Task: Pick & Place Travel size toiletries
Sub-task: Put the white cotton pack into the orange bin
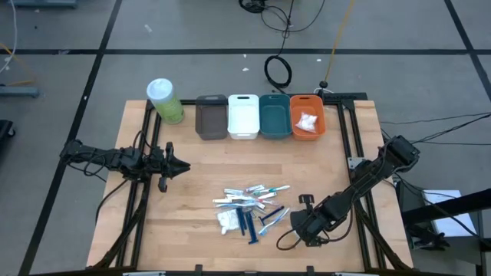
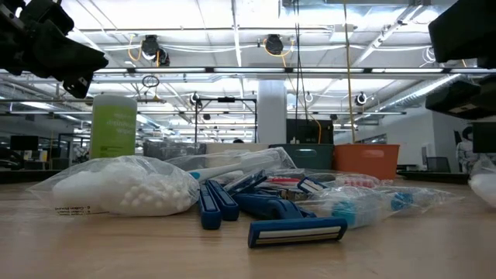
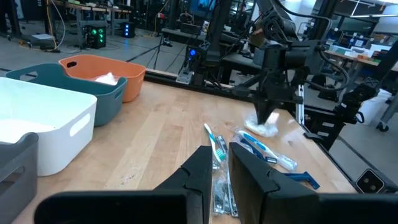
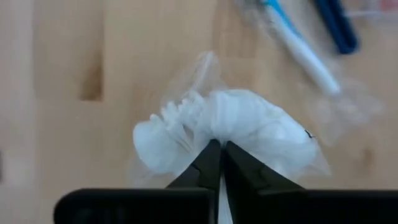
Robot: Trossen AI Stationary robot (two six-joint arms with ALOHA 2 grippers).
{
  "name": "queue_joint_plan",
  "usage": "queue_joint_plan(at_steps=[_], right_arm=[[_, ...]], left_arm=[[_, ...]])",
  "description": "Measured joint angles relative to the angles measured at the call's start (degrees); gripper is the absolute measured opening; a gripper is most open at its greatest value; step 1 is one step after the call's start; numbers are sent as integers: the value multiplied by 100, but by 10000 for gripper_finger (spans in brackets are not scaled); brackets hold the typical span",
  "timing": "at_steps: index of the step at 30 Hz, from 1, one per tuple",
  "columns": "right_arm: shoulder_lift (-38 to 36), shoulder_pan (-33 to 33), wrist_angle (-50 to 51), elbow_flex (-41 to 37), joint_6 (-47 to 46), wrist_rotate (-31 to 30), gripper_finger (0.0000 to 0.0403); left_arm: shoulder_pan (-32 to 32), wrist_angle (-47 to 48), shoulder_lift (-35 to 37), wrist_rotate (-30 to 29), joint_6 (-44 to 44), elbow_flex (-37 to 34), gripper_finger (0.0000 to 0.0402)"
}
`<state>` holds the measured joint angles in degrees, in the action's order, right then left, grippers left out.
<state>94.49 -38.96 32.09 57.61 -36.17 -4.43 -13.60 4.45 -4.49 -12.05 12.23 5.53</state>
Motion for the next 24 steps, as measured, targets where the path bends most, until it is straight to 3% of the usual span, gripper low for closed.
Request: queue_joint_plan(at_steps=[11,24], right_arm=[[-749,107,-238,-2,446,-216,1],[-1224,301,-796,-36,1053,-1711,1]], left_arm=[[0,0,0,1,0,-1,51],[-1,0,0,0,0,-1,51]])
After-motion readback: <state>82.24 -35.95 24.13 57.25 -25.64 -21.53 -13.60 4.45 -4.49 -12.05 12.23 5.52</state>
